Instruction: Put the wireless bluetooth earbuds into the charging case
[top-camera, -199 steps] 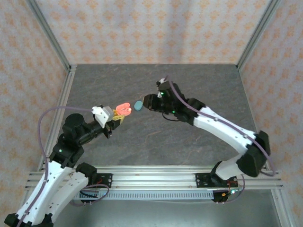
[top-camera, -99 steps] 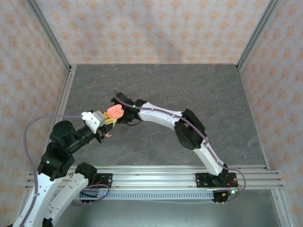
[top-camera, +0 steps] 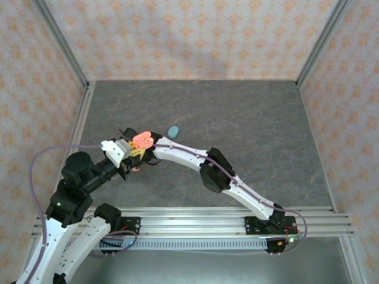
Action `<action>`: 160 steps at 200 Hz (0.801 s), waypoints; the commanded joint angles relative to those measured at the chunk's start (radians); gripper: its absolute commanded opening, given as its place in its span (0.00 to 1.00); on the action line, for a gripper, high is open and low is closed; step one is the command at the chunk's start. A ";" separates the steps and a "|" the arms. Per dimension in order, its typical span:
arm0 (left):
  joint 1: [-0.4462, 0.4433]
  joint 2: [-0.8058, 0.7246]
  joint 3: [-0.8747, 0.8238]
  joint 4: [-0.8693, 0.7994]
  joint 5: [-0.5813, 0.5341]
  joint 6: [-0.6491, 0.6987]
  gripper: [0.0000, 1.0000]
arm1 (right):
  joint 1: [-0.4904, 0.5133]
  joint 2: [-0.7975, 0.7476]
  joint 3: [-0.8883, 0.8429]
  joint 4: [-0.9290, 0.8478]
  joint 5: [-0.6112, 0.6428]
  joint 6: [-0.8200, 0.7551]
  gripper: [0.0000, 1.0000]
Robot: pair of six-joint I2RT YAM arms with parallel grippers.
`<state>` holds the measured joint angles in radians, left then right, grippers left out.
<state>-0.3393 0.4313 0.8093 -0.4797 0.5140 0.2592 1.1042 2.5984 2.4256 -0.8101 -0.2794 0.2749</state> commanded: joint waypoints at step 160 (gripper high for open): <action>0.002 0.001 -0.006 0.020 -0.023 -0.023 0.00 | 0.028 0.057 0.033 -0.224 0.235 0.060 0.30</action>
<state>-0.3393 0.4316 0.8089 -0.4831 0.5068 0.2539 1.1572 2.6415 2.4557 -0.8806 -0.1310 0.2687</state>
